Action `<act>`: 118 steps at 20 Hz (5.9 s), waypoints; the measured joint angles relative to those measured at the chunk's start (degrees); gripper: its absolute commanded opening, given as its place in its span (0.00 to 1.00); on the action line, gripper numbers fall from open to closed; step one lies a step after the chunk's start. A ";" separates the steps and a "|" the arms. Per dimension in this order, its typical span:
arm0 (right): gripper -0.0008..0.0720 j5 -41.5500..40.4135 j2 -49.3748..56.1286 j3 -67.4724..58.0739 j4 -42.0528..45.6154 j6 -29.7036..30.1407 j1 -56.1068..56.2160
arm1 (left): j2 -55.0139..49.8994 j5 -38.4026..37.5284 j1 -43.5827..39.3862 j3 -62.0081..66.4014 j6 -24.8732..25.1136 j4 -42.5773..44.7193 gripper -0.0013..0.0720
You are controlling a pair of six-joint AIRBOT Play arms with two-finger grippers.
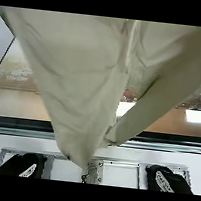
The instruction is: Fold the clothes and pants, and hang the long-sleeved shirts on hangers.
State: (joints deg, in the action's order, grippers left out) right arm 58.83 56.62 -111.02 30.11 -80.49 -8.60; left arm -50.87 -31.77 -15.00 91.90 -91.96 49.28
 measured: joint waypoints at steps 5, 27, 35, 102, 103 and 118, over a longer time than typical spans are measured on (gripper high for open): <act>0.38 -10.71 19.89 -0.02 16.96 0.31 12.87 | -15.82 4.15 5.07 -1.75 1.62 0.42 0.35; 0.98 11.98 18.60 28.74 38.27 -2.32 8.24 | -22.82 -35.36 21.86 -37.42 2.71 10.97 0.98; 0.98 9.31 12.35 61.33 37.16 -5.03 17.81 | -7.61 -31.43 2.69 -63.80 2.12 4.90 0.98; 0.02 14.01 14.88 36.04 48.70 -5.27 3.50 | -18.86 -38.45 13.35 -40.52 8.83 12.96 0.03; 0.02 14.19 14.88 36.04 48.50 -5.27 3.80 | -13.40 -41.16 12.52 -44.65 8.94 13.16 0.03; 0.02 15.63 14.88 36.04 48.09 -4.98 6.27 | 3.34 -36.89 16.57 -45.27 3.67 18.91 0.95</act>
State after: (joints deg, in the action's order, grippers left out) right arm 74.46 71.50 -74.98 78.19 -85.47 -2.33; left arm -47.53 -68.66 1.56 46.63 -88.29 68.18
